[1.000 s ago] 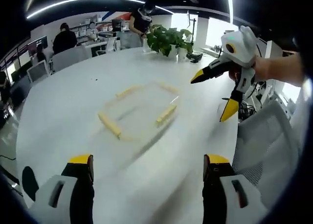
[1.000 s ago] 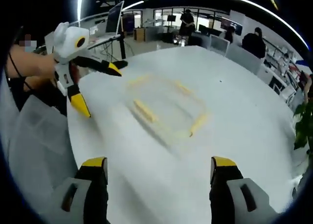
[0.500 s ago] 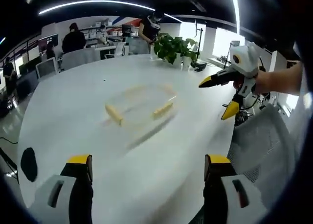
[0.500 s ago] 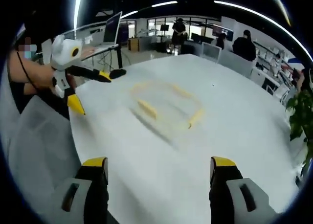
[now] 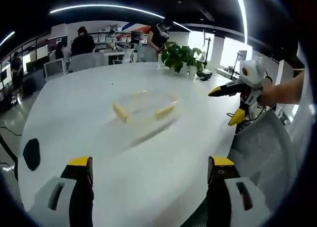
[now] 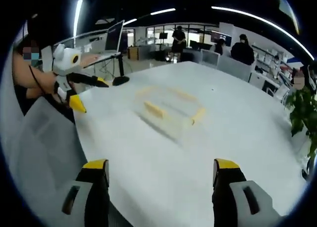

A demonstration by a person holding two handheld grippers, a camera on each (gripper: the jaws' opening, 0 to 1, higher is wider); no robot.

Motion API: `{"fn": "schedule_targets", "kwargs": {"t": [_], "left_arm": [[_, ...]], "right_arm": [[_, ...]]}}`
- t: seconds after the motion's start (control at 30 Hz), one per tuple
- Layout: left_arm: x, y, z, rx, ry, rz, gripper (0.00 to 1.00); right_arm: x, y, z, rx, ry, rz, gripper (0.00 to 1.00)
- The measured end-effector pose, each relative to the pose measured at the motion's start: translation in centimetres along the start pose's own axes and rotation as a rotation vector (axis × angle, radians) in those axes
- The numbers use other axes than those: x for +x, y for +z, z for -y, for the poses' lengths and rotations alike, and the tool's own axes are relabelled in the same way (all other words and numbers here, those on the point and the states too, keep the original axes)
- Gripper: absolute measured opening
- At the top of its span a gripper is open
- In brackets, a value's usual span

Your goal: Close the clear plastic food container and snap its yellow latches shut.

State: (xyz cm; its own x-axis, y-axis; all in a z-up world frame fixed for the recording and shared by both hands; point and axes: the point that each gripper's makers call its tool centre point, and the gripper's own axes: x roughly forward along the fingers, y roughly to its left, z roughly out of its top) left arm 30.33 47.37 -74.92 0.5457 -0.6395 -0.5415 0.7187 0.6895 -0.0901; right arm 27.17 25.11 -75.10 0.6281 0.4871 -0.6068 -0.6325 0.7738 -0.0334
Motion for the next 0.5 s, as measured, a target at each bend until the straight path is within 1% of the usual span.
{"fn": "schedule_targets", "kwargs": {"t": [0.07,0.17,0.2,0.23,0.27,0.3,0.4,0.5], "left_arm": [[-0.20,0.05,0.14,-0.008,0.001,0.020,0.97],[-0.39,-0.09,0.41,-0.028,0.001,0.034,0.97],[-0.39,-0.14,0.52,-0.031,-0.002,0.043,0.97],[-0.32,-0.21,0.59,-0.022,-0.001,0.041,0.97],[-0.32,-0.57,0.62,-0.003,0.004,0.014,0.97],[-0.34,-0.59,0.62,-0.004,0.004,0.012,0.96],[-0.47,-0.36,0.52,-0.016,0.004,0.035,0.96],[-0.55,-0.28,0.43,-0.014,0.012,0.042,0.96]], "right_arm": [[-0.26,-0.19,-0.05,0.004,-0.006,0.007,0.87],[-0.46,-0.29,-0.06,0.013,-0.014,0.017,0.87],[-0.63,-0.07,0.05,0.009,-0.027,0.034,0.87],[-0.66,-0.09,0.10,0.012,-0.028,0.039,0.87],[-0.62,-0.24,0.13,0.019,-0.027,0.038,0.87],[-0.62,-0.34,0.13,0.021,-0.028,0.035,0.87],[-0.66,-0.70,0.00,0.015,-0.028,0.034,0.87],[-0.64,-0.72,-0.06,0.022,-0.027,0.038,0.87]]}}
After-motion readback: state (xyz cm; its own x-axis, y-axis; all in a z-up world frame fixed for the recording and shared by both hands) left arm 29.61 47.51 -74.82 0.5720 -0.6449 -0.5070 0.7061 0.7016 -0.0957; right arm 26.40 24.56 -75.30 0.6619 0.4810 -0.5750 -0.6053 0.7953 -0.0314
